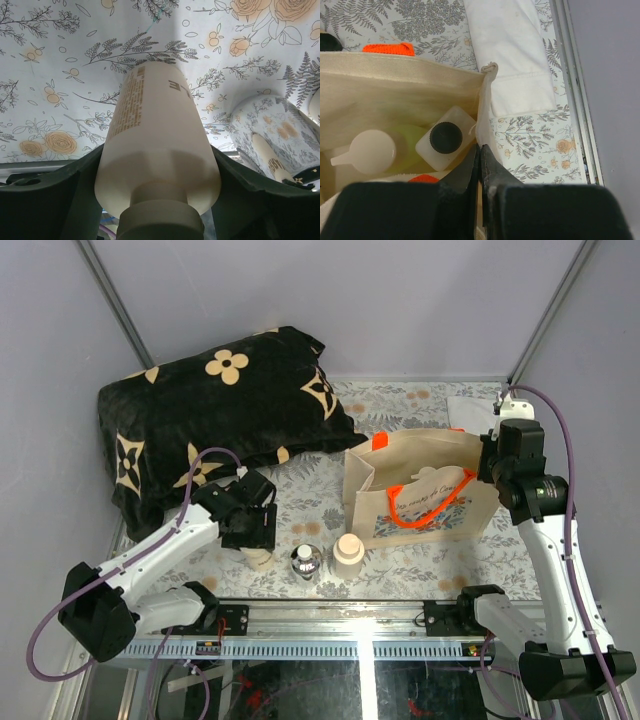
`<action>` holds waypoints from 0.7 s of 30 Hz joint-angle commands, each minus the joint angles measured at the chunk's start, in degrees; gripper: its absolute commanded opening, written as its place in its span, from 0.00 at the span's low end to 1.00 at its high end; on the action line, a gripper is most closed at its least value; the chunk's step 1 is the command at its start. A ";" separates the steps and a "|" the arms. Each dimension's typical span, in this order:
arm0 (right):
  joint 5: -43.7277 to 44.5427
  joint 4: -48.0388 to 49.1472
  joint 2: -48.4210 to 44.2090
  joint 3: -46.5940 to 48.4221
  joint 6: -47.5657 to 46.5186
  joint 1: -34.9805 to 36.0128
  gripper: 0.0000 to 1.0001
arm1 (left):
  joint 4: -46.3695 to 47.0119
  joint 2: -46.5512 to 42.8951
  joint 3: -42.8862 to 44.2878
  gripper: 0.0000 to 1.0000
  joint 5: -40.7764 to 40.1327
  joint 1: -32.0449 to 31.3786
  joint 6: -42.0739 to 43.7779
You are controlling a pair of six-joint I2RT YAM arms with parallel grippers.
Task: Place the personal care products into the canvas bag
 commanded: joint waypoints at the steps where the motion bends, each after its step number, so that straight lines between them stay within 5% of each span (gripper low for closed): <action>1: 0.77 -2.89 -0.97 -0.78 -0.80 -0.23 0.00 | 2.70 0.93 -0.06 0.25 0.72 0.37 0.95; 7: 0.65 -2.78 -0.81 -1.06 -0.72 -0.23 0.00 | -0.84 0.77 9.04 0.00 -0.61 0.43 2.14; 21: 2.19 -2.43 -0.82 -1.80 -0.88 -0.26 0.00 | -14.27 5.31 44.44 0.00 -6.61 0.43 5.87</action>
